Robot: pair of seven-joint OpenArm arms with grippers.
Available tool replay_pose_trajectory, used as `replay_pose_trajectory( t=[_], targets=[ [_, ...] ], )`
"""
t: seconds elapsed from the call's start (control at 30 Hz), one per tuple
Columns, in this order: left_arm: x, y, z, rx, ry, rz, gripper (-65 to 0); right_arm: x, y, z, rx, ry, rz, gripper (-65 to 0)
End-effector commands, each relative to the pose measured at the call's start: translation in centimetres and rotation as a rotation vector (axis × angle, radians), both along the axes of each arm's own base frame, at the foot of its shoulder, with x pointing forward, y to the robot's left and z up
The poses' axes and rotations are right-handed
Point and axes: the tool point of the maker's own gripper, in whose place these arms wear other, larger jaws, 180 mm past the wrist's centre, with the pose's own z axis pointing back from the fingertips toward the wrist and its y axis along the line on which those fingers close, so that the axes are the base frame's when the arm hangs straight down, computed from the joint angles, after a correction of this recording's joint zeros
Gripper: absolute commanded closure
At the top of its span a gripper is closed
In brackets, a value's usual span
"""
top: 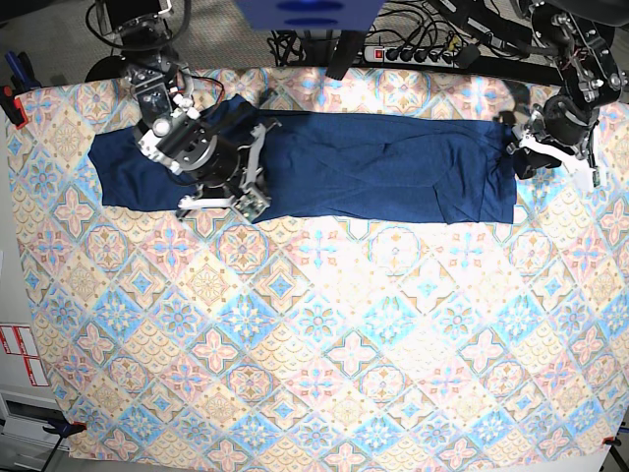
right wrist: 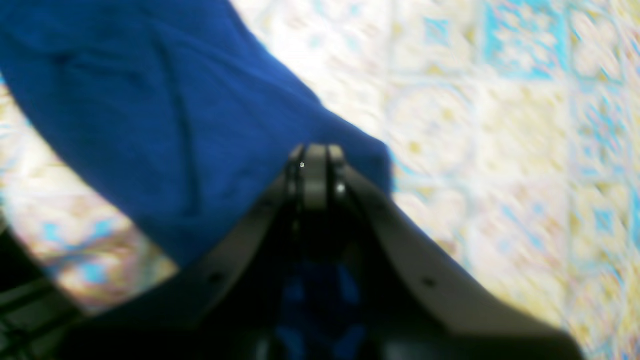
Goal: Fold the T-shirt properly
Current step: 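Reposition the right gripper onto the shirt's side edge near the collar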
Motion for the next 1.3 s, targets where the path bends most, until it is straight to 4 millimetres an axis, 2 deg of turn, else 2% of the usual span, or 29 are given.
replay_pose_trajectory(
  t=[0.0, 0.13, 0.77, 0.93, 0.97, 1.03, 1.07, 1.13, 1.27],
  targets=[
    [0.4, 0.2, 0.9, 0.013, -0.028, -0.005, -34.1, 0.9, -0.3, 1.2, 0.017, -0.043, -0.011, -0.2],
    [0.3, 0.5, 0.9, 0.016, -0.024, -0.003, -34.1, 1.1, -1.1, 1.2, 0.011, -0.047, -0.033, -0.2],
    [0.2, 0.3, 0.8, 0.019, -0.014, -0.016, -34.1, 0.3, -1.0, 0.7, 0.014, -0.025, -0.033, -0.2],
    [0.1, -0.6, 0.4, -0.013, -0.019, -0.002, -34.1, -1.1, -0.2, 0.2, 0.029, 0.0, -0.013, -0.2],
    [0.2, -0.7, 0.4, -0.015, -0.022, -0.001, -34.1, -0.1, -1.1, 0.7, 0.022, -0.023, -0.035, -0.2],
    [0.2, -0.8, 0.4, -0.017, -0.021, 0.0, -34.1, 2.7, -4.5, 2.1, -0.001, -0.081, -0.132, -0.2],
    [0.2, -0.8, 0.3, -0.019, -0.021, -0.001, -34.1, 3.4, -5.7, 2.6, -0.004, -0.098, -0.171, -0.2],
    [0.0, -1.1, 0.1, -0.029, -0.015, 0.004, -34.1, 3.8, -6.3, 3.1, 0.017, -0.109, -0.204, -0.3],
    [0.1, -1.4, 0.0, -0.04, 0.003, -0.004, -34.1, 3.9, -5.7, 3.4, 0.067, -0.104, -0.201, -0.4]
  ],
)
